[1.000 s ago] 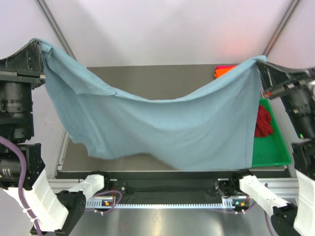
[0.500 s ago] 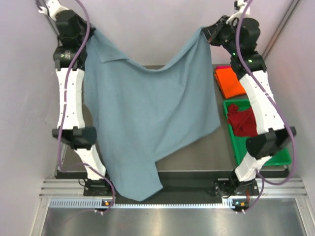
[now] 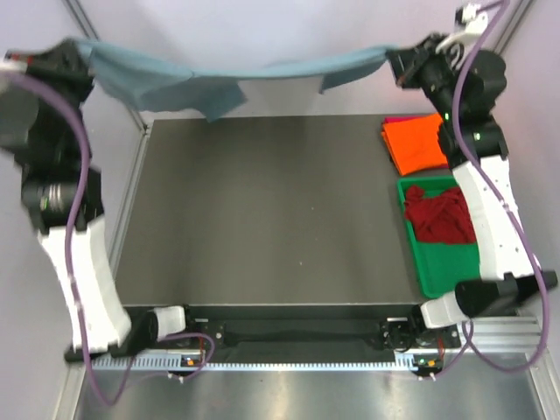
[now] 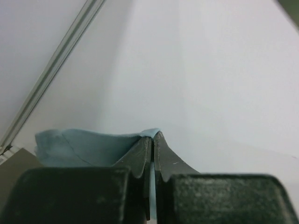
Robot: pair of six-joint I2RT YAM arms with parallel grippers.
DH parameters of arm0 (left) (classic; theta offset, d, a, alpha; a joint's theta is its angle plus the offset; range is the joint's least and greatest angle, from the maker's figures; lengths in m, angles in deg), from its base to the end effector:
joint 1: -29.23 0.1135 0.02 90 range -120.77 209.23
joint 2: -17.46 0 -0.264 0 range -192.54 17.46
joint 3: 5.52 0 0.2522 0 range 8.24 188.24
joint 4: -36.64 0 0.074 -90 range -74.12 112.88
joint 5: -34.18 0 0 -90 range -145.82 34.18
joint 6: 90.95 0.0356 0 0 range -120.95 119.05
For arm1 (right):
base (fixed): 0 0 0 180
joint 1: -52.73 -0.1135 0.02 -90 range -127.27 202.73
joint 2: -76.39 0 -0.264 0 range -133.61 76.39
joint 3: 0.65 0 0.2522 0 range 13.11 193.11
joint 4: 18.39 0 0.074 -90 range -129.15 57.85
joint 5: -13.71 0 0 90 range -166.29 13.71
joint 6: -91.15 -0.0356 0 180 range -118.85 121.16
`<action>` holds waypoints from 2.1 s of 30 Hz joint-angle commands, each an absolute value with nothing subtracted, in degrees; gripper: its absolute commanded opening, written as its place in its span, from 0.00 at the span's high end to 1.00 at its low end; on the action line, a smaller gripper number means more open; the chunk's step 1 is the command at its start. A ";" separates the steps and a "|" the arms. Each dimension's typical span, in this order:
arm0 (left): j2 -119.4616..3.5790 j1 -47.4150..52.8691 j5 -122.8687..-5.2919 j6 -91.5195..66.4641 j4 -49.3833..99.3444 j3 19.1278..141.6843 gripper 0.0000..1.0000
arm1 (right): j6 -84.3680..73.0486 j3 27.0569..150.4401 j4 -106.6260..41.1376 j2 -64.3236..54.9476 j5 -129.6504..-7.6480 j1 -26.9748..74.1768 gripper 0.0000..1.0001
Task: Fold and stack the t-shirts
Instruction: Flatten the tshirt out
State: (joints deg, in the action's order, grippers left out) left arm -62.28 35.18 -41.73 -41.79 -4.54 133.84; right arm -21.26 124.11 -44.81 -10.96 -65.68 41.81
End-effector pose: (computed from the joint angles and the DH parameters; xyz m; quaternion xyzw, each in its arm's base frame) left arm 0.2015 0.0297 0.6252 -0.3217 0.4930 -0.1730 0.7896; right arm 0.3082 0.0661 0.5512 -0.0076 0.6374 0.2767 0.7191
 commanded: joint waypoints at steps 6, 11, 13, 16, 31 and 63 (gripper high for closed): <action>-42.85 34.68 -50.19 -50.06 -9.01 99.76 1.00 | -16.51 93.29 -42.95 6.77 -63.72 41.92 1.00; -33.08 32.83 -42.48 -54.29 -16.75 83.05 1.00 | -18.69 84.58 -50.94 13.63 -67.23 41.30 1.00; -30.54 32.30 -37.38 -56.05 -21.49 79.01 1.00 | -20.72 81.78 -56.28 14.08 -69.17 41.30 1.00; -27.64 31.95 -32.02 -59.83 -26.50 73.66 1.00 | -23.89 74.77 -59.65 13.99 -67.33 40.08 1.00; -25.78 29.67 -26.46 -68.01 -36.71 67.47 1.00 | -34.27 54.16 -66.42 20.14 -80.95 31.28 1.00; -50.83 27.13 -34.56 -73.98 -29.06 56.84 1.00 | -35.24 53.29 -57.72 17.51 -85.78 28.29 1.00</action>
